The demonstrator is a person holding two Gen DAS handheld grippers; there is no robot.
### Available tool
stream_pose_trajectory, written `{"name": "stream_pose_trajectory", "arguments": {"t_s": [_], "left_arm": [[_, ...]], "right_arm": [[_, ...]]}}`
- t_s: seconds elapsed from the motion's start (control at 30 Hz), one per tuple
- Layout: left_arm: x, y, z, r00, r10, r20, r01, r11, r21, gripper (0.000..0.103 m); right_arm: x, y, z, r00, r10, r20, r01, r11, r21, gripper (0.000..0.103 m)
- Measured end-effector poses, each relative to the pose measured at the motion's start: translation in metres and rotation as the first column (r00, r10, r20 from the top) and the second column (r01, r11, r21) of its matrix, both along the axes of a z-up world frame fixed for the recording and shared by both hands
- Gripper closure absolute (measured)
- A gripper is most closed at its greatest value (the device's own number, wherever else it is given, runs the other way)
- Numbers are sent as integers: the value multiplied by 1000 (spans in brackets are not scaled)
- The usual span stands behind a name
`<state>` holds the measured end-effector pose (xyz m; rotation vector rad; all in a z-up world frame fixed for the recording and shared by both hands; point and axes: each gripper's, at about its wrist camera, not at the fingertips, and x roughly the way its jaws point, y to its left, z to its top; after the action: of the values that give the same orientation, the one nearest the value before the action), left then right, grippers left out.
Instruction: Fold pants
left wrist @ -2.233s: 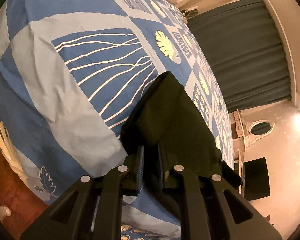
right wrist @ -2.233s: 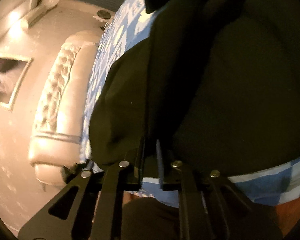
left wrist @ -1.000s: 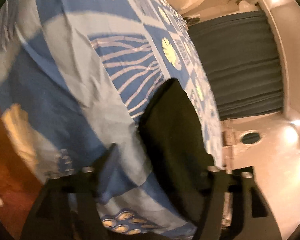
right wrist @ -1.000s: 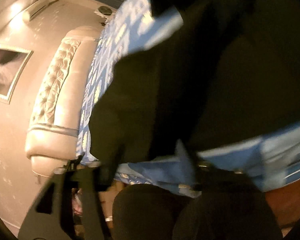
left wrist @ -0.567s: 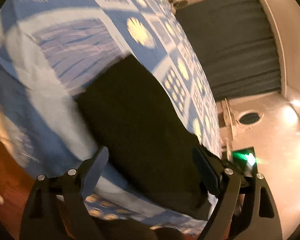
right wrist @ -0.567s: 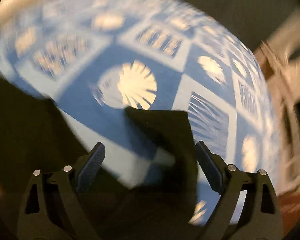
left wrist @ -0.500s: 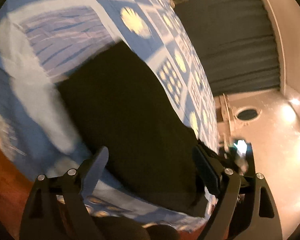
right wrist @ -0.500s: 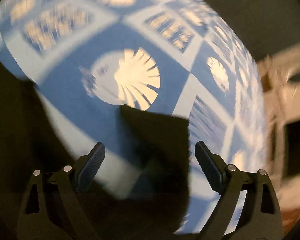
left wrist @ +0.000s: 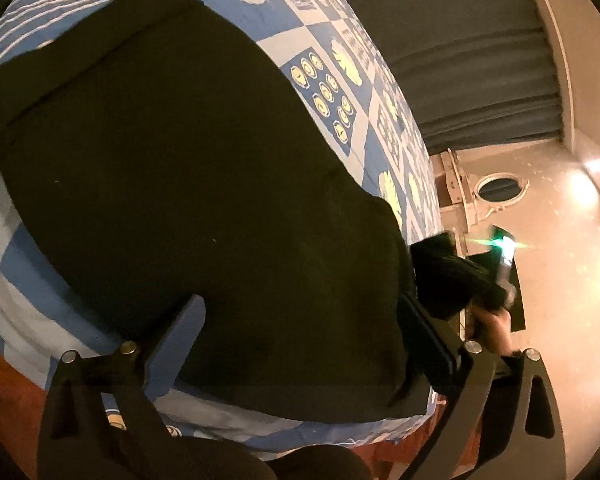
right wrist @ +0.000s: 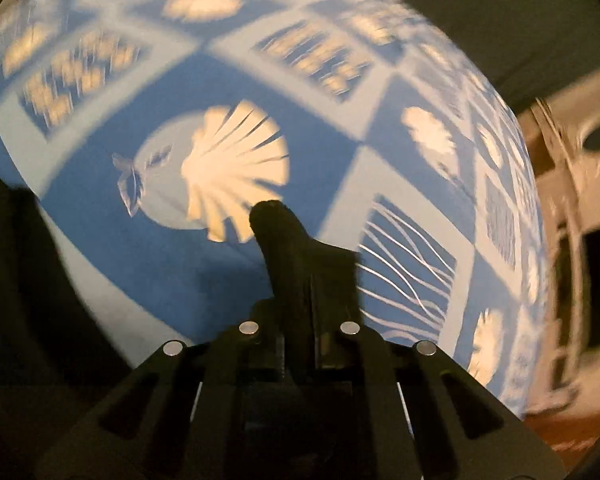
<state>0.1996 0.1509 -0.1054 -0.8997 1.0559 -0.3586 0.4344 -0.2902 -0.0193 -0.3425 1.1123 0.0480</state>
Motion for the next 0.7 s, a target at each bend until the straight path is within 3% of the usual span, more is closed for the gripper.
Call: {"name": "stream_pose_trajectory", "arguments": {"t_s": [0.17, 0.27, 0.33, 0.5, 0.6, 0.7], "left_arm": [[2, -7, 9, 999, -51, 0, 51, 995, 84, 6], [2, -25, 25, 999, -23, -25, 27, 980, 195, 6], [-2, -40, 34, 999, -37, -12, 39, 983, 180, 6], [-9, -105, 64, 992, -105, 66, 97, 988, 118, 6], [-15, -148, 75, 980, -161, 117, 152, 985, 82, 6], [-20, -192, 73, 969, -220, 110, 214, 975, 63, 6]], "right_arm": [[-58, -76, 60, 973, -174, 153, 131, 957, 259, 95], [-110, -125, 82, 930, -289, 225, 194, 910, 367, 95], [-149, -157, 88, 893, -373, 254, 235, 865, 444, 95], [-223, -223, 67, 816, -528, 235, 331, 760, 559, 95], [-258, -257, 39, 766, -620, 167, 383, 650, 657, 95], [-280, -278, 17, 733, -674, 90, 399, 533, 746, 95]]}}
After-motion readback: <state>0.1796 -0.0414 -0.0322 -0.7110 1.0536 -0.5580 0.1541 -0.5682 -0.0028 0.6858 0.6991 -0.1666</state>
